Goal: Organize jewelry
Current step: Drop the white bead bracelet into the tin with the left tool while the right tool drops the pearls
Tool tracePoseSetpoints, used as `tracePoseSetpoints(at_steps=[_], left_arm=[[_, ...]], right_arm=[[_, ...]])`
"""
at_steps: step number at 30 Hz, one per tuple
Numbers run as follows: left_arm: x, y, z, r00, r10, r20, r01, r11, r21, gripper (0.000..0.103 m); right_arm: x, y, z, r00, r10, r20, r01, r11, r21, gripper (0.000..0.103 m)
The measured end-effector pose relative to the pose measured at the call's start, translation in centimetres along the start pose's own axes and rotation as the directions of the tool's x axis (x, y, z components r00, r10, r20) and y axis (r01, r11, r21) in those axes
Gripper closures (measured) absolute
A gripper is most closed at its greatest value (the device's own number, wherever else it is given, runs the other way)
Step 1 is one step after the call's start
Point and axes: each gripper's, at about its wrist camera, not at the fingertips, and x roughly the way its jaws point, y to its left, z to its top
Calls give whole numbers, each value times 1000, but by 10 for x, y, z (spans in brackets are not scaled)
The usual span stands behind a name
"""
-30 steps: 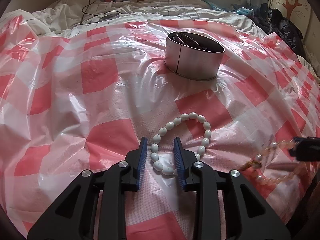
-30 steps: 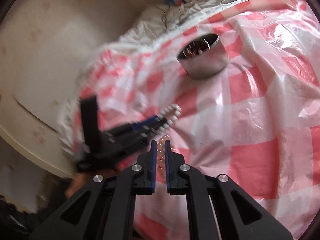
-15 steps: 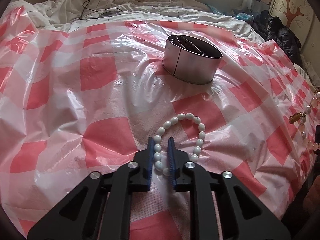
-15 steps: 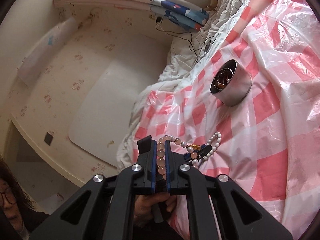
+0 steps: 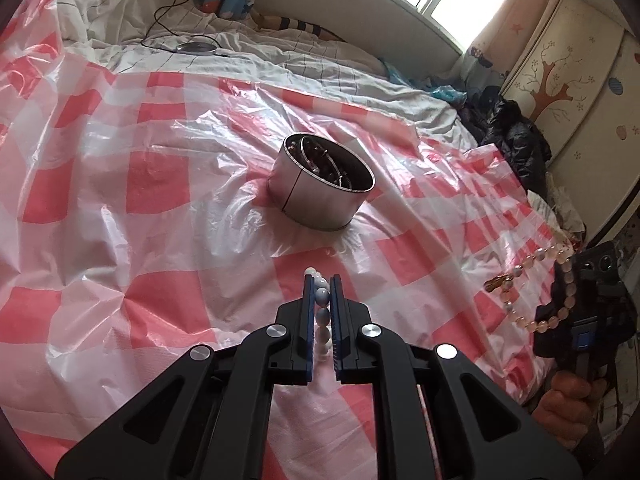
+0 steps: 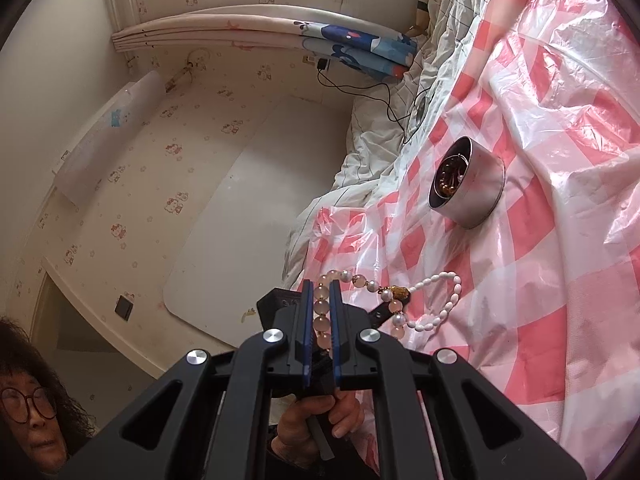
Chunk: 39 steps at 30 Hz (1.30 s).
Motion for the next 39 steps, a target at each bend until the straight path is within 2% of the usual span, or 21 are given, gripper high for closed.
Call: tracePoseSetpoints(at_steps=[7,19,25,30,35,38,39], left_arm=[[-8,-20,7,999,2,40,-4,999,48,96],[-2,-60,10,991,113,65,-124,973,193,96],[-2,-74,17,988,124,92,-142,961,237,96],[-1,-79,41,992,64,110,-87,972,219,96],[8,-73,87,988,-61,139,37,985,169,96],[31,-64,107,987,-116,110,101,986,134,96],[42,-61,111,989,-115,91,103,986,129,96]], right_arm=[[-5,-1,0,999,36,20,-36,999,19,94],[-12,-11,9,994,95,62,-100,992,79,94],[-9,-17,19,992,100,72,-107,989,99,94],[-1,-23,34,990,105,90,-114,987,110,94],[12,-27,51,990,102,101,-113,988,109,94],[19,-30,59,991,93,100,-104,988,111,94],[22,-32,62,991,89,98,-100,989,111,94]])
